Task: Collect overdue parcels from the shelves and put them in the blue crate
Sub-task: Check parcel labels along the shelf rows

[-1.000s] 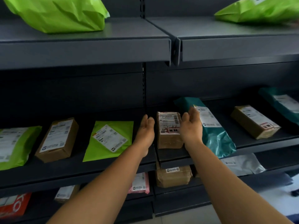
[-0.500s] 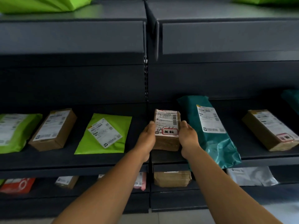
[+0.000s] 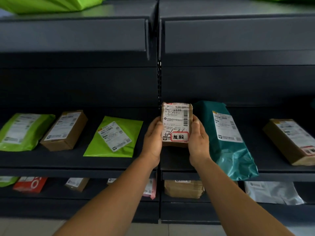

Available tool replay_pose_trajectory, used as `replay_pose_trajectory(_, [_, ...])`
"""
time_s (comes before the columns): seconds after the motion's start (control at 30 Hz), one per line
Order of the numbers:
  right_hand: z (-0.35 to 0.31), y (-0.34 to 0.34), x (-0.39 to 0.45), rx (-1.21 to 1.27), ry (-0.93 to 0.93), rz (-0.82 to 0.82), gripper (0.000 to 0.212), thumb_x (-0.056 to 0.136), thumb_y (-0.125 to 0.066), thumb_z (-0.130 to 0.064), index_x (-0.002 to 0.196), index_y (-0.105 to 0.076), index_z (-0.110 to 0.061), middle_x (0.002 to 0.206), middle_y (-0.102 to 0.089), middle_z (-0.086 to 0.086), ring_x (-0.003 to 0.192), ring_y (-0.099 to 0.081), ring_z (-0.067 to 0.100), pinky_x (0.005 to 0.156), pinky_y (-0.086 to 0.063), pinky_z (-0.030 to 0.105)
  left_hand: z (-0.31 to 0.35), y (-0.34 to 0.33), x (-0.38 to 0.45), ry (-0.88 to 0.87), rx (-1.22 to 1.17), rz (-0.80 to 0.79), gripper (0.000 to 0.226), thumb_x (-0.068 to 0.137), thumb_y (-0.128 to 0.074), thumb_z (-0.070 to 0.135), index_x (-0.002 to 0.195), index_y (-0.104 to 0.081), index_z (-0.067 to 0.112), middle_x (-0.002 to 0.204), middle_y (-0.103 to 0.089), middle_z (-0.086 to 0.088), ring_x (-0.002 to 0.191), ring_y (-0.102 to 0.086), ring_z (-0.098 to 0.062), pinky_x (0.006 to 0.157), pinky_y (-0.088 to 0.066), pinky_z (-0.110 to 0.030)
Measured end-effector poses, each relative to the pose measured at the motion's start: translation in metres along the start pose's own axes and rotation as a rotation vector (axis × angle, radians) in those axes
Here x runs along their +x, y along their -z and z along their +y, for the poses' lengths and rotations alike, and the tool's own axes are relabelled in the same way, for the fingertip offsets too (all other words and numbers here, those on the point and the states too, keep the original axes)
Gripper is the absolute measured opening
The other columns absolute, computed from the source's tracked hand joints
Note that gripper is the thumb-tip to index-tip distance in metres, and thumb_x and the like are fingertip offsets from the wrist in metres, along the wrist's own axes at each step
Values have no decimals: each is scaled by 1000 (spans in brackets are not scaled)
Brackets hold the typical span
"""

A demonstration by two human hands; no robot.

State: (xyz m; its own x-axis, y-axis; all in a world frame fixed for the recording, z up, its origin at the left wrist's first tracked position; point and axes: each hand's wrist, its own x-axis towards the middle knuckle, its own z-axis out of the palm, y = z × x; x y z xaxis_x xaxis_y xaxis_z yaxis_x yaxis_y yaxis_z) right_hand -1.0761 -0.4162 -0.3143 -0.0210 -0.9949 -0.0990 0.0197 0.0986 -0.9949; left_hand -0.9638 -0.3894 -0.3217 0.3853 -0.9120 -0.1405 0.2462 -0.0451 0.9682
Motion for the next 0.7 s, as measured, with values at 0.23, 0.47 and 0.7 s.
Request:
replay_pose_trajectory(0.23, [-3,4,-6,42,38,-25,34,104,-32,-35,122,-61,-37,106,-71,-9,99,-66,4,85,-55,26,4,-1,-11,-24,-12,23,36,96,-48,33,130,-55,22,113,-71,-6,106,-67,-22,95,-52,-44])
replay_pose_trajectory(0.47, [-8,15,-21,72,-12,15,32,104,-34,-35,106,-66,-35,96,-70,-9,92,-66,8,75,-50,22,15,-9,-27,-57,49,-7,29,98,-49,34,124,-57,25,112,-70,-3,102,-67,-17,81,-55,-29])
replay_pose_trajectory(0.7, [-31,40,-55,140,2,121,31,102,-36,-38,86,-63,-40,92,-70,-4,93,-68,17,88,-56,41,24,-25,-62,-106,35,-111,23,95,-52,39,117,-57,33,110,-70,-2,102,-67,-19,90,-55,-42])
